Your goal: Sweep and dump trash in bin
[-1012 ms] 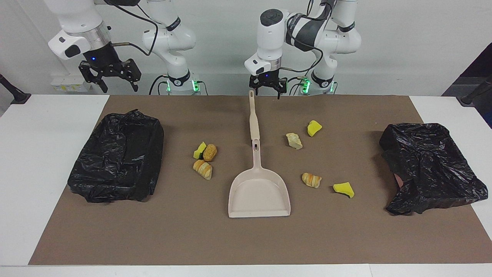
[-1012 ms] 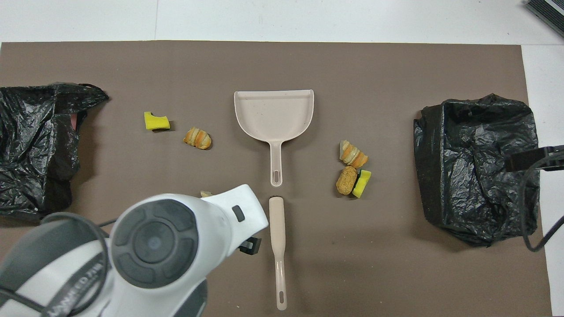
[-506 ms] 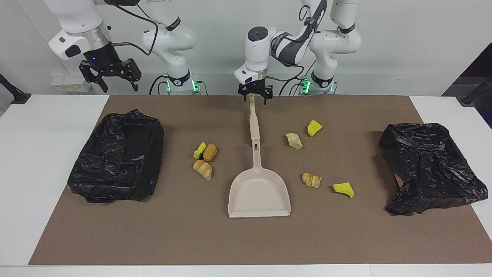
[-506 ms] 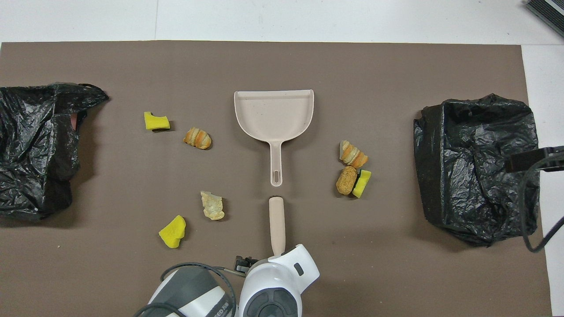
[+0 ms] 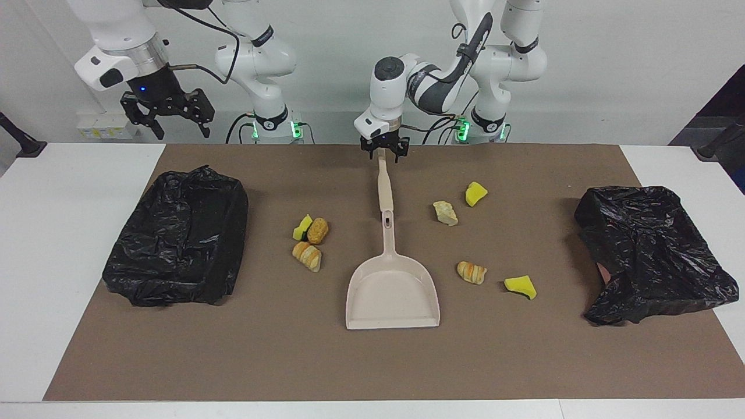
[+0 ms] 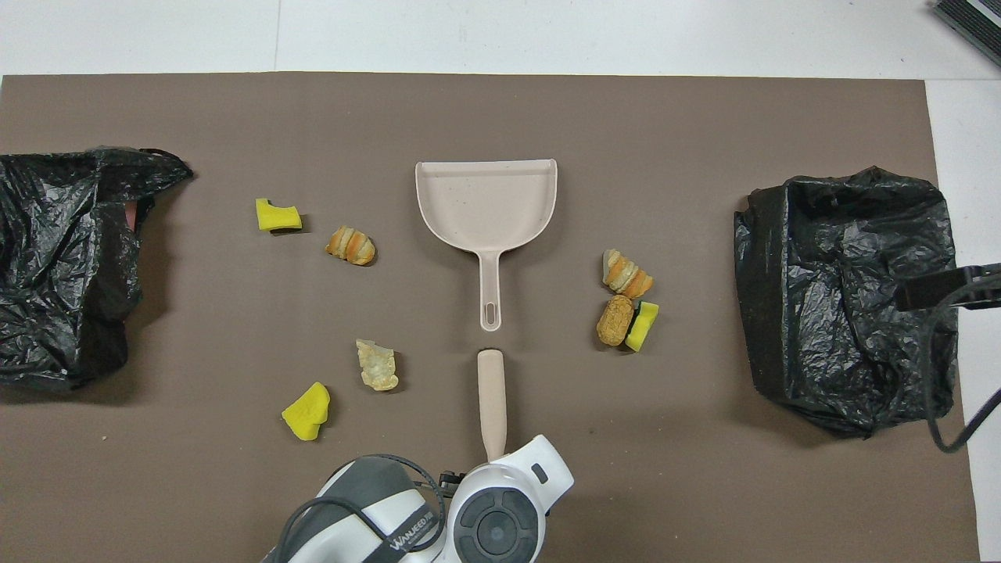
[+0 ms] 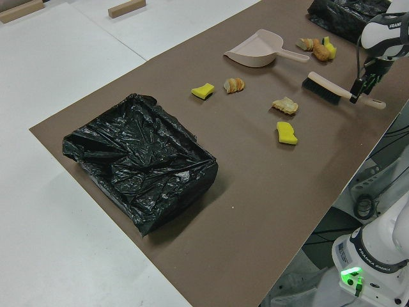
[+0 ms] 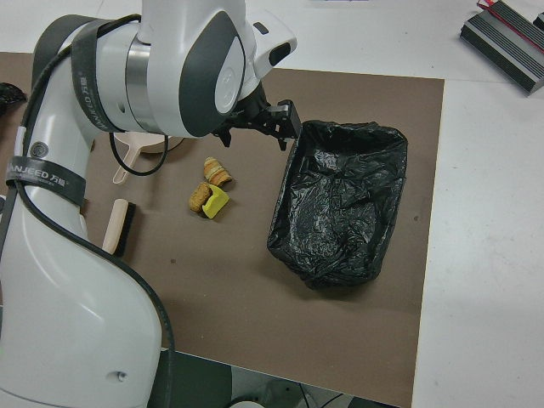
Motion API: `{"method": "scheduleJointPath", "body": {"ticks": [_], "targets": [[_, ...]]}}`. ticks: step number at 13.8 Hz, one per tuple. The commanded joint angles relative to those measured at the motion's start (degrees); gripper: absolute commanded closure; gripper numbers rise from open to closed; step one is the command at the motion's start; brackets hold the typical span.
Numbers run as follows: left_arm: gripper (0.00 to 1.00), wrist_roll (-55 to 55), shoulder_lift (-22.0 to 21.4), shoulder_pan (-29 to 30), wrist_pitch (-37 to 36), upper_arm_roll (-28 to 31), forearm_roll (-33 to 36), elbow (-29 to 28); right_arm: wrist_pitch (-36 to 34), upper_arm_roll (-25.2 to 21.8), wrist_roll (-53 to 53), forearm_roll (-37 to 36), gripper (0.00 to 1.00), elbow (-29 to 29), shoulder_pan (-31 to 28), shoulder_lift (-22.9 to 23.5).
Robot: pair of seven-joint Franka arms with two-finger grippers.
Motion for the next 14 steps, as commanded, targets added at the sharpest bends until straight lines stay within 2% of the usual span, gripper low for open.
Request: {"method": "scheduleJointPath", "body": {"ticks": [1,3,6,9,10,11,14], "targets": [[0.26,-0.9,-0.9,-1.2,1.3,0.4,-0.7,-1.7,-0.7,0.2,-0.2,0.9,0.0,-2.3,-0.3,-2.1],[0.34,-0.8,-0.8,-1.2,1.1,0.4,-0.7,-1.7,-0.8,0.2,-0.3,0.9,0.0,-2.4,-0.3,-2.1],[0.58,-0.1,-0.6,-1.2,0.8,0.4,-0.7,-1.7,-0.7,0.2,-0.5,0.9,0.0,-1.7,-0.3,-1.8],[0.86,1.0,-0.7,-2.0,-0.6,0.5,-0.7,-1.7,-0.4,0.2,-0.6,0.7,0.0,-2.1,-0.2,-2.0],[0.88,1.6,-0.7,-2.4,-1.9,0.6,-0.6,-1.1,0.1,0.6,-0.7,0.9,0.0,-2.2,-0.1,-2.1],[0.98,2.0,-1.1,-2.4,-3.4,0.8,-0.2,-0.7,1.6,1.9,-0.5,0.9,0.0,-2.2,-0.1,-2.0],[1.0,5.7,-2.7,-2.2,-10.3,4.1,0.2,2.7,5.2,4.6,0.4,3.6,0.0,-2.3,-0.1,0.3]]}}
